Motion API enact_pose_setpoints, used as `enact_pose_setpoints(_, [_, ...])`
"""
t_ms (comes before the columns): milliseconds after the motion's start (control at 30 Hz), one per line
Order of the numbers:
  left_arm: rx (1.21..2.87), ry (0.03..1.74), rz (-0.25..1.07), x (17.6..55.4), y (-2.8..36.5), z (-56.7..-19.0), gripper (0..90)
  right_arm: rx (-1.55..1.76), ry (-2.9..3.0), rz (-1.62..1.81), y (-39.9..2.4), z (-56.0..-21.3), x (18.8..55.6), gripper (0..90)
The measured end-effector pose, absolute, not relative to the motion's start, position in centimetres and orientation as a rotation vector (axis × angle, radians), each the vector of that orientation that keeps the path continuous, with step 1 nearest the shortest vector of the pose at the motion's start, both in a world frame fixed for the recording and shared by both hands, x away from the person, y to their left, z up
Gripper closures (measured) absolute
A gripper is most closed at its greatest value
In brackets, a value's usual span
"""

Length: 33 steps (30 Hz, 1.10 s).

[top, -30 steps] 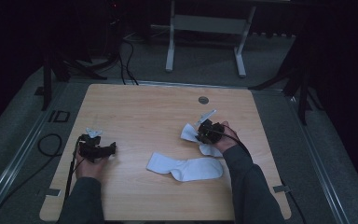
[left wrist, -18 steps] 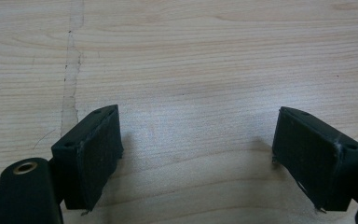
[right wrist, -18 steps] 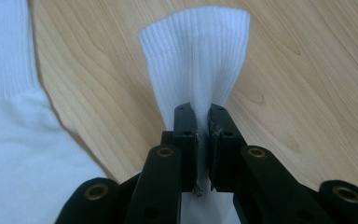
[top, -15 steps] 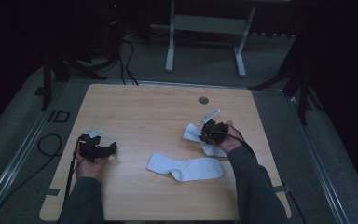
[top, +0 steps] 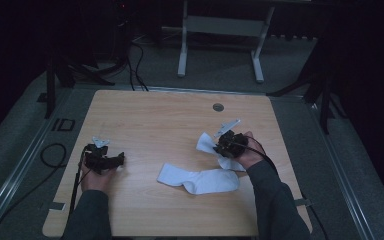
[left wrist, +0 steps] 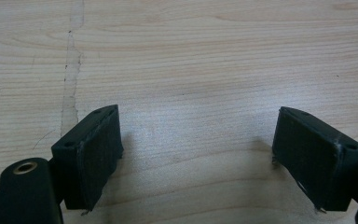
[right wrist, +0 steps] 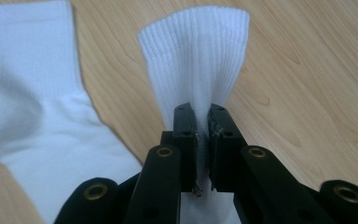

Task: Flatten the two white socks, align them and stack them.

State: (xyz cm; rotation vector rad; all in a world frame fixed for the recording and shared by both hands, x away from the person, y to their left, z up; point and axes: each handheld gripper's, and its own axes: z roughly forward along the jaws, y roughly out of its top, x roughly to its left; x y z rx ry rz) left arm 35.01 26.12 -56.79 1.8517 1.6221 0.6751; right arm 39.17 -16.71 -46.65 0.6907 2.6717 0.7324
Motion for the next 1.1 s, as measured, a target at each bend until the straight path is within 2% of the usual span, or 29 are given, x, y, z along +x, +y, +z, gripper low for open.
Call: enact_pose_setpoints(1100, [1.859, 1.620, 0.674, 35.0, 26.2, -56.8, 15.9, 0.631, 2.677, 0.797, -15.9, -42.9, 35.2, 82.3])
